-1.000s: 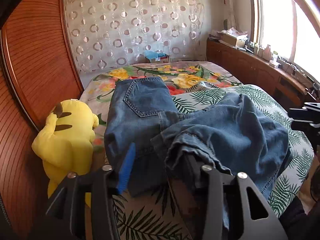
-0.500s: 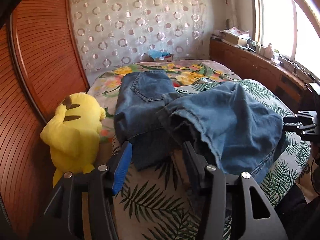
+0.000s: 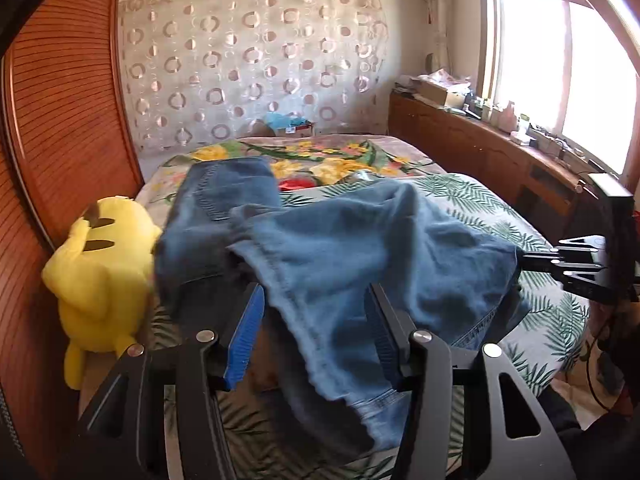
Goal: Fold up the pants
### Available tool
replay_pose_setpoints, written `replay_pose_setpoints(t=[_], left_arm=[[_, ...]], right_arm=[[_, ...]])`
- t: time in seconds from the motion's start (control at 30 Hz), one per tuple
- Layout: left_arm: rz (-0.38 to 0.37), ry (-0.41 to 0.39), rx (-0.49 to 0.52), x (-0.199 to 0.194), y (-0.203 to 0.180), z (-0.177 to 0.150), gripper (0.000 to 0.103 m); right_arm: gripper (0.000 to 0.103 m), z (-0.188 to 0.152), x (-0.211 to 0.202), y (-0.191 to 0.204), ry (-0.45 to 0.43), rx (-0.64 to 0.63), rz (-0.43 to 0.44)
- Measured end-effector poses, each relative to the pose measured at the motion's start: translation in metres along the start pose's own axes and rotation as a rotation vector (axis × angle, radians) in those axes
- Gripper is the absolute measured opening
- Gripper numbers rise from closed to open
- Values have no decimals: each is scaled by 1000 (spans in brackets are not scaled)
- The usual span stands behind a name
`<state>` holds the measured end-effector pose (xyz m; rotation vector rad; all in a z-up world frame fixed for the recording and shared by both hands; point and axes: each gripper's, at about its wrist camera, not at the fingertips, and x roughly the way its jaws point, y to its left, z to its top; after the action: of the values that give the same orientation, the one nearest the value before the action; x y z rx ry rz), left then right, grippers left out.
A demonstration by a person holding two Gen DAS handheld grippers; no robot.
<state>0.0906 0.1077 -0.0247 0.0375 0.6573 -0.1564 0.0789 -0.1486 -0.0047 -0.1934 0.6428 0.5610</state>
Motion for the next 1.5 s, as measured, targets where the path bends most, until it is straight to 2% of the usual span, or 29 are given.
replay_pose_setpoints(t=[0.13,0.3,0.5,0.6,0.63,0.67,0.73,1.1,1.2,1.3,1.5], left_arm=[[-22,11,13,9,-15,-3,53],[-25,39,17,20,-23,-7,53],[-28,41,17,22,-30,-6,53],[-29,34,17,21,-32,-6,54],[-29,33,18,21,-33,-5,58],[-30,31,18,21,-34,-6,69],[-40,20,12,21,-35,-6,83],[-36,46,6,28,-35,-14,83],[-29,55,-1,31,-32,-17,83],[-20,65,-4,36,-30,-20,83],[-7,91,-20,47,-23,-27,83]], right_arm=[[2,-20,-23,-1,8,-13,11],[2,-45,-13,-8,79,30,11],[3,-35,-30,-19,17,76,35],[12,-28,-40,-25,-20,83,15],[24,-24,-41,-27,-28,92,13],[42,-22,-40,-29,-31,100,8],[52,-19,-37,-29,-38,112,2],[55,24,45,-46,19,140,88],[56,35,71,-57,76,155,137],[56,37,90,-57,116,145,149],[56,35,112,-50,172,143,232]])
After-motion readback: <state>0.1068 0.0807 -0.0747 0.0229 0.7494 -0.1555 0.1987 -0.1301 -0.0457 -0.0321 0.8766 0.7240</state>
